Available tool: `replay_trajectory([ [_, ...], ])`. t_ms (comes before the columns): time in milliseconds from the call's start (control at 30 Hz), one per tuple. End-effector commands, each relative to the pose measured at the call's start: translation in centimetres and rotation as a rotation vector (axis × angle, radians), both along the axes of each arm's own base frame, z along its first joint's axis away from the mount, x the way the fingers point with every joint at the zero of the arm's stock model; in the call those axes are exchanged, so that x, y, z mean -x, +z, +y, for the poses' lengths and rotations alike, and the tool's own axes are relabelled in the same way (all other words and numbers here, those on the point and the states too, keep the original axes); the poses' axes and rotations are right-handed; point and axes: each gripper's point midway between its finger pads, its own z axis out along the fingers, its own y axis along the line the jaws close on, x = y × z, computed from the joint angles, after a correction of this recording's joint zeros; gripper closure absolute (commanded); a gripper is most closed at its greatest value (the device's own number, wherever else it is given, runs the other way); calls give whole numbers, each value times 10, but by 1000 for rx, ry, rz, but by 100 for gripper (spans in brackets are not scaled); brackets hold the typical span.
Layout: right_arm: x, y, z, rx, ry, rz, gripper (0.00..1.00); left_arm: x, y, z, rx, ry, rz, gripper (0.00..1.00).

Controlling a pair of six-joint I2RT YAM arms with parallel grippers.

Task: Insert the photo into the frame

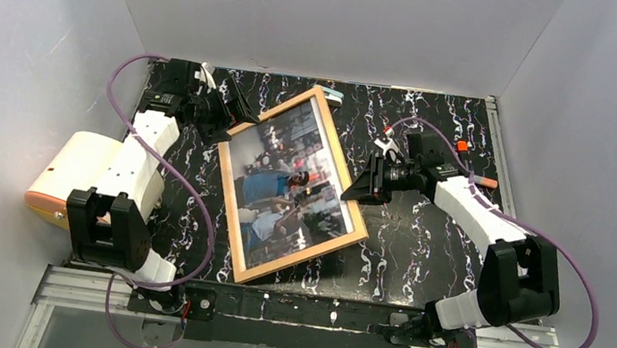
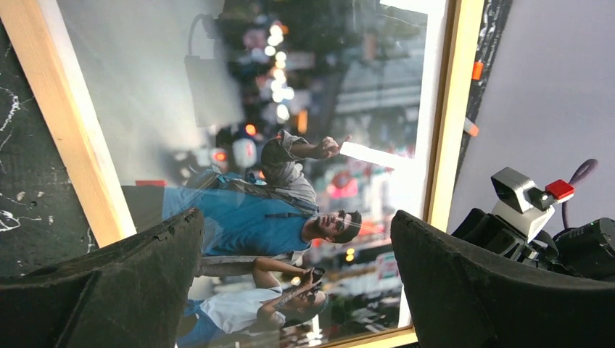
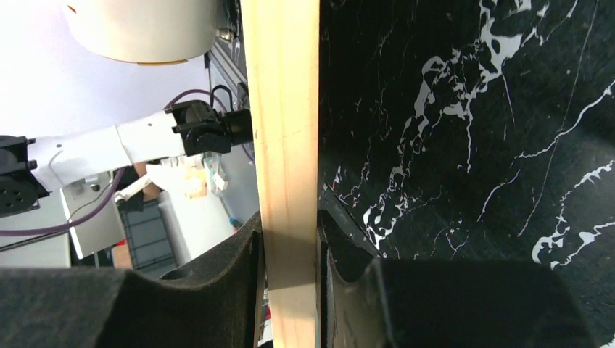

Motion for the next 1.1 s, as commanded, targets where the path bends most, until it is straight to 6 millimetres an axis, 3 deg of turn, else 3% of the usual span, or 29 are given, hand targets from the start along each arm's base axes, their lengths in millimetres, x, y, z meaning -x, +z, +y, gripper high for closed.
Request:
replay_trajectory([
  [0,4,-7,4,-80,83,-38,82,-9,-5,11,-75,-13,-12,2],
  [133,0,-33,2,-55,85,-46,80,-15,-20,13,-106,-34,12,2],
  [433,-23,-58,2,-56,85,-69,72,-37,-47,4,-64,-62,43,2],
  [600,-37,-73,-4,-42,39,-62,62,-61,-51,5,-89,-70,6,2],
  [800,-53,-86,-9,-30,-6,-61,56,-95,-58,25,-236,-93,-58,2],
  [1067,-58,-116,-16,25,-16,-8,55,-132,-90,26,-265,-152,-44,2],
])
